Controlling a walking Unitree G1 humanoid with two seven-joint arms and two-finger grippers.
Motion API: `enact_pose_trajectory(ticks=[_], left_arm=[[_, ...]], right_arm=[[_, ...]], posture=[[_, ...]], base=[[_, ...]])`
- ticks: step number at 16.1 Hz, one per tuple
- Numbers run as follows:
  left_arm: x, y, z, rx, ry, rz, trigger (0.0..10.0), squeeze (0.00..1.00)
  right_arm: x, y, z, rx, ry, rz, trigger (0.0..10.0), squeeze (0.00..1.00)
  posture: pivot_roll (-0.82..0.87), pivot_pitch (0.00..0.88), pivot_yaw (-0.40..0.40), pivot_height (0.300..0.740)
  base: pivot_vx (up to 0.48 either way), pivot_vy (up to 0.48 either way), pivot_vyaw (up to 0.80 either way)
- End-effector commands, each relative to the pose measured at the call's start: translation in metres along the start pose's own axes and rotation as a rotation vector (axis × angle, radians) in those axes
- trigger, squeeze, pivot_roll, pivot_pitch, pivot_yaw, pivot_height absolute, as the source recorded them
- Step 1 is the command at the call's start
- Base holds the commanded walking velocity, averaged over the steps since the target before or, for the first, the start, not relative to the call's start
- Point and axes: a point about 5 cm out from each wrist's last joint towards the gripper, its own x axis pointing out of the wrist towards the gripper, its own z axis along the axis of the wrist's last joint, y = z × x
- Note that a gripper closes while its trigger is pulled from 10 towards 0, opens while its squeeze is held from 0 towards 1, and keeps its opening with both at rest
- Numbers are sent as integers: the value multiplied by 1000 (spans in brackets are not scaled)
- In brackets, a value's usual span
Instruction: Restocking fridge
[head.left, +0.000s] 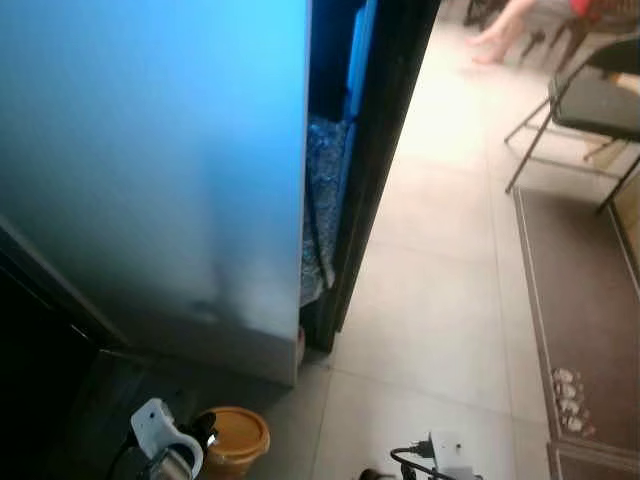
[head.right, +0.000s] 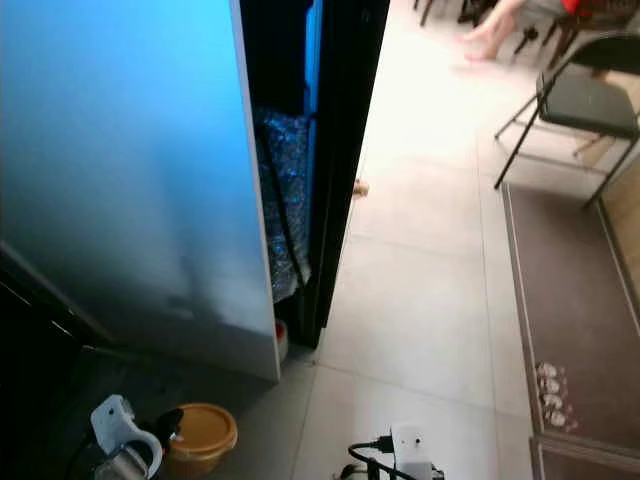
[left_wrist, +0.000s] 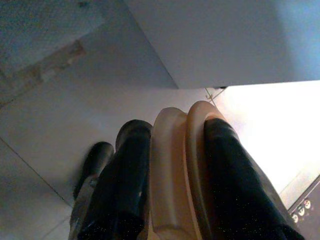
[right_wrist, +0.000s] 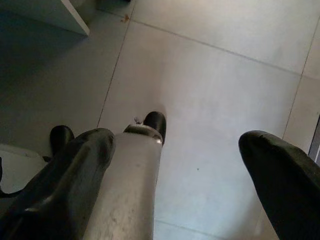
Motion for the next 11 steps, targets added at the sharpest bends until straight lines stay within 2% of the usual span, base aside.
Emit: enact_pose_trajectory(ticks=[1,11], left_arm=[[-1,1,-9,14,36,5,10000,0],[-1,0,-9,42,40,-6,10000,0]], right_arm=[[-2,-4,-7,15,16,-15,10000,0],[-2,-3,-7,12,16,-12,10000,0]], posture=[[-97,143,-29,740],[-95,135,-27,740]], base=[[0,247,0],[0,28,0]])
